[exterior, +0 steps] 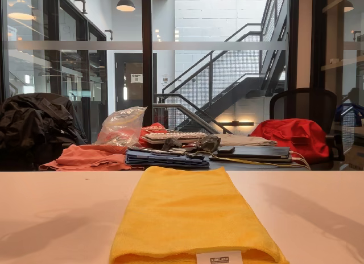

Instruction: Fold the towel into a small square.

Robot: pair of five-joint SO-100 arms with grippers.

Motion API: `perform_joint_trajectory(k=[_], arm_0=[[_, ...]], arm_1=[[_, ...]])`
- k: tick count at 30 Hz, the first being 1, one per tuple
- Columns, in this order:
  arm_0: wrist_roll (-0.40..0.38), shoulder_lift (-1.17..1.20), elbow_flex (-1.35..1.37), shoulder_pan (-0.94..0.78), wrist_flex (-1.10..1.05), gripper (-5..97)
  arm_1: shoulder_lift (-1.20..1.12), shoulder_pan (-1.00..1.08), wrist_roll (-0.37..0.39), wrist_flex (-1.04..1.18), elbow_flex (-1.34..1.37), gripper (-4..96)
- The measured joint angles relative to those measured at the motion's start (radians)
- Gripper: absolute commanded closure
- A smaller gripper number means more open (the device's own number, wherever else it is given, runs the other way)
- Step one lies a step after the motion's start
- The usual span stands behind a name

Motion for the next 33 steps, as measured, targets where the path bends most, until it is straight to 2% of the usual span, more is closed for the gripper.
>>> perform_joint_trajectory(k=[33], arm_0=[[0.0, 0.058, 0.008, 0.002, 0.015, 76]], arm_1=[[0.0, 0.009, -0.006, 0.0, 0.0, 60.9]])
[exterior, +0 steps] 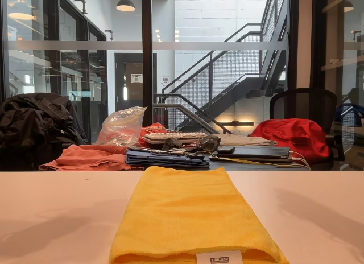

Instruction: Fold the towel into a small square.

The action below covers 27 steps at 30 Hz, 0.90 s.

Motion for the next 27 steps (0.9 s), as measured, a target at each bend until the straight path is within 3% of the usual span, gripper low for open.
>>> perform_joint_trajectory(k=[27], arm_0=[[0.0, 0.005, -0.009, 0.0, -0.017, 76]], arm_1=[[0.0, -0.006, 0.006, 0.0, 0.0, 60.9]])
